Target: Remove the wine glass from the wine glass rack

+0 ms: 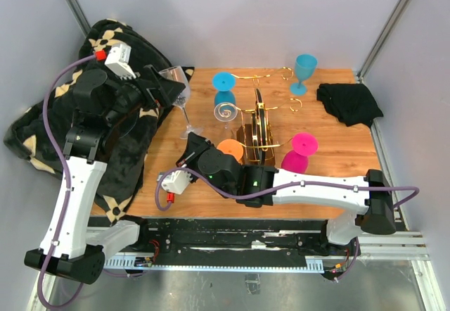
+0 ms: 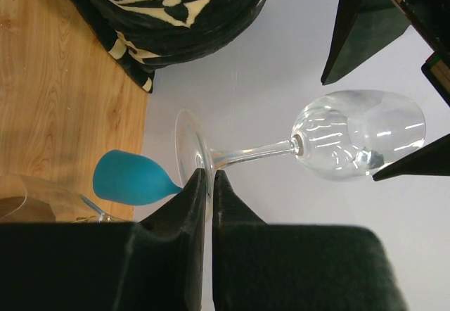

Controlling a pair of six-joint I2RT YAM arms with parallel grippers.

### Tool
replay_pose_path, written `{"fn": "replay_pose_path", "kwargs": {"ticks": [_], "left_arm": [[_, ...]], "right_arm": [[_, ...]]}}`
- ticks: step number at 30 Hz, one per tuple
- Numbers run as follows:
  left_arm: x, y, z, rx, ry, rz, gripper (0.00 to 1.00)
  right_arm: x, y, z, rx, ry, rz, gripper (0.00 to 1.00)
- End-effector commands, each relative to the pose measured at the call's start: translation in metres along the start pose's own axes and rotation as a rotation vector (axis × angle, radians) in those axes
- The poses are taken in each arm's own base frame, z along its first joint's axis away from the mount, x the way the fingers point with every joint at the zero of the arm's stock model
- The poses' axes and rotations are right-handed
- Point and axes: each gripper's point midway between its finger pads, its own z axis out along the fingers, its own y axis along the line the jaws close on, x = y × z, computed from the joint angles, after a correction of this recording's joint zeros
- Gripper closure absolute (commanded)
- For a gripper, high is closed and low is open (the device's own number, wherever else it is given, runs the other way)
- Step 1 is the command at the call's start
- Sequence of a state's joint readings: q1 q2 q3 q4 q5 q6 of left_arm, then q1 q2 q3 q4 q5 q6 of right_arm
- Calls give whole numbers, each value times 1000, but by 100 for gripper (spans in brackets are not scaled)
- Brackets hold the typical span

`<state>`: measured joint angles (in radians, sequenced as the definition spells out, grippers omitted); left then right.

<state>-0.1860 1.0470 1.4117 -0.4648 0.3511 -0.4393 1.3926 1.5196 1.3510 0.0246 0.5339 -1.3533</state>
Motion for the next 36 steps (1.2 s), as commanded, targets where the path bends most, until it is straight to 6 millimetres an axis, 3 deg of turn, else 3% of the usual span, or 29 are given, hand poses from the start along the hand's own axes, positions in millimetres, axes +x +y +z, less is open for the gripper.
{"fn": "replay_pose_path", "kwargs": {"ticks": [1, 11, 14, 20, 23, 26, 27, 29, 33, 36], "left_arm": [[-14, -8, 1, 33, -55, 9, 0], [-10, -9, 8, 57, -58, -24, 2], [-10, -12, 8, 75, -56, -22, 16], [-11, -16, 6, 105, -86, -13, 27], [-12, -9, 5, 74, -109, -8, 29], [-10, 1, 7, 29, -106, 14, 27], [-9, 4, 8, 18, -106, 27, 26], [-7, 12, 10, -8, -106, 62, 25], [-6, 33, 13, -93, -128, 121, 25], [1, 48, 20, -131, -139, 148, 26]], "right_arm": [[-12, -28, -8, 83, -33, 47, 99], [-15, -24, -8, 73, -35, 42, 99], [-14, -23, -9, 72, -28, 44, 99], [-10, -21, -9, 76, -5, 70, 96], [-5, -24, -9, 93, 32, 88, 73], [3, -29, -12, 113, 77, 121, 36], [6, -31, -15, 122, 88, 137, 28], [12, -35, -22, 132, 102, 180, 17], [28, -55, -49, 162, 100, 351, 9], [57, -82, -71, 218, 141, 591, 4]]}}
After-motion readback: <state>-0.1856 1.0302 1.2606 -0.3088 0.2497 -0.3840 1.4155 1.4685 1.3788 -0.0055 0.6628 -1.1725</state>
